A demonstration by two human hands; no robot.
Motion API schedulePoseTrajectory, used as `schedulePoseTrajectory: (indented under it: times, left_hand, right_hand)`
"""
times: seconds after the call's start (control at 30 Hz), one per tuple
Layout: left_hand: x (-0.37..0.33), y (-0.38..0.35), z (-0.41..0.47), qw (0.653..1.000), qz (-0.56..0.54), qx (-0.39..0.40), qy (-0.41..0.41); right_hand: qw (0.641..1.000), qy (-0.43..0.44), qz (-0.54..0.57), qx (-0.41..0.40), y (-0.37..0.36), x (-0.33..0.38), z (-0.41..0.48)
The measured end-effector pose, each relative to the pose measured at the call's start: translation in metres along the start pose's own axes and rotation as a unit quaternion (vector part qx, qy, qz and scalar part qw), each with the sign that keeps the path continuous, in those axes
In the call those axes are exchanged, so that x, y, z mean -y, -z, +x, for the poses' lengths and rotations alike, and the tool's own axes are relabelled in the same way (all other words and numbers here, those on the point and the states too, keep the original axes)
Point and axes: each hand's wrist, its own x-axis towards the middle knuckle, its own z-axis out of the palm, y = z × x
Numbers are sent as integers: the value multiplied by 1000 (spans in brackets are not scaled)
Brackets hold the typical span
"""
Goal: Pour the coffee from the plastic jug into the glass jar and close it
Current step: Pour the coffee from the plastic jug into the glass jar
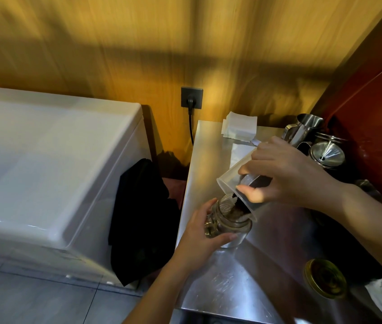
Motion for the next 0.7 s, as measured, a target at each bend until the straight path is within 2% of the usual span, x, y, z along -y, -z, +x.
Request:
schedulePoseTrajectory:
  times: [0.7]
  left_hand:
    - [2,-1,1,1000,11,-5,3]
  right_hand:
    - [999,44,-18,-19,-2,3,-1]
